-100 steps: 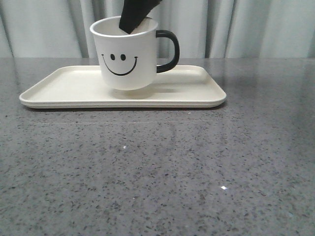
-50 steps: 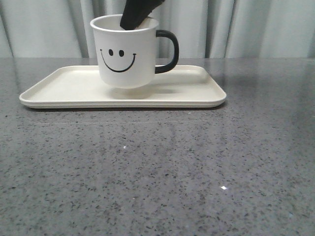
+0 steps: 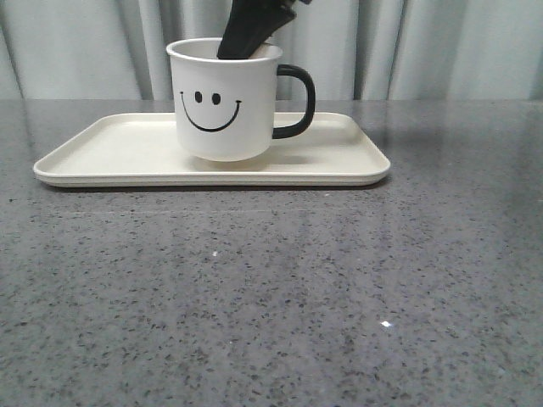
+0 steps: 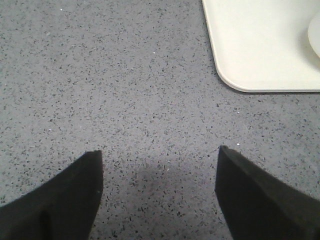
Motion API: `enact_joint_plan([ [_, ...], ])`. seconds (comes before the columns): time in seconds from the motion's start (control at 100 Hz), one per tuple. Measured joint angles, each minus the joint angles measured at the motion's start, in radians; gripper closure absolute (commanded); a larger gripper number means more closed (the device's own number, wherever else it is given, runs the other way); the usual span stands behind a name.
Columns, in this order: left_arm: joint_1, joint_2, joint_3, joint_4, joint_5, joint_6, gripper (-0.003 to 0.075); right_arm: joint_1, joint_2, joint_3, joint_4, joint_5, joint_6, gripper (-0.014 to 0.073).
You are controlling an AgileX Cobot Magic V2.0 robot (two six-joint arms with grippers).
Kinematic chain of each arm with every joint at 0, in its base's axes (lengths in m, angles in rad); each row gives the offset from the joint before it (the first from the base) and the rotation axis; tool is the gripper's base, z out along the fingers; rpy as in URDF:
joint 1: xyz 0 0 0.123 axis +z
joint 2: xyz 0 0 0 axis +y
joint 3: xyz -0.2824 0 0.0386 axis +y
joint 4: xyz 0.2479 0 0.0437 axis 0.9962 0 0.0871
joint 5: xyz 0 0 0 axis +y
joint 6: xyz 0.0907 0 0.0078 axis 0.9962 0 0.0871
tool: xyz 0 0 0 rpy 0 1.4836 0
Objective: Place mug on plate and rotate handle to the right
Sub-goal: 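Rotate the mug with the right gripper, swinging the handle sideways, then set the mug down on the tray and release with the right gripper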
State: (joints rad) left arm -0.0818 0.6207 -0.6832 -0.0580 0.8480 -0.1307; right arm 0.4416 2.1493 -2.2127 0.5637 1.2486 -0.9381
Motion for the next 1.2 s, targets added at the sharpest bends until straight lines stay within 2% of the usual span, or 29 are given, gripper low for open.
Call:
enact_joint_plan([
  [0.99, 0.0, 0.0, 0.0, 0.0, 0.0, 0.0, 0.0258, 0.0, 0.027, 0.006, 0.006, -0.001, -0.006, 0.0655],
  [1.1, 0.0, 0.0, 0.0, 0.0, 0.0, 0.0, 0.0258, 0.0, 0.027, 0.006, 0.006, -0.001, -0.006, 0.061],
  [1.2, 0.0, 0.0, 0.0, 0.0, 0.0, 0.0, 0.0258, 0.0, 0.027, 0.006, 0.006, -0.001, -0.006, 0.0493],
])
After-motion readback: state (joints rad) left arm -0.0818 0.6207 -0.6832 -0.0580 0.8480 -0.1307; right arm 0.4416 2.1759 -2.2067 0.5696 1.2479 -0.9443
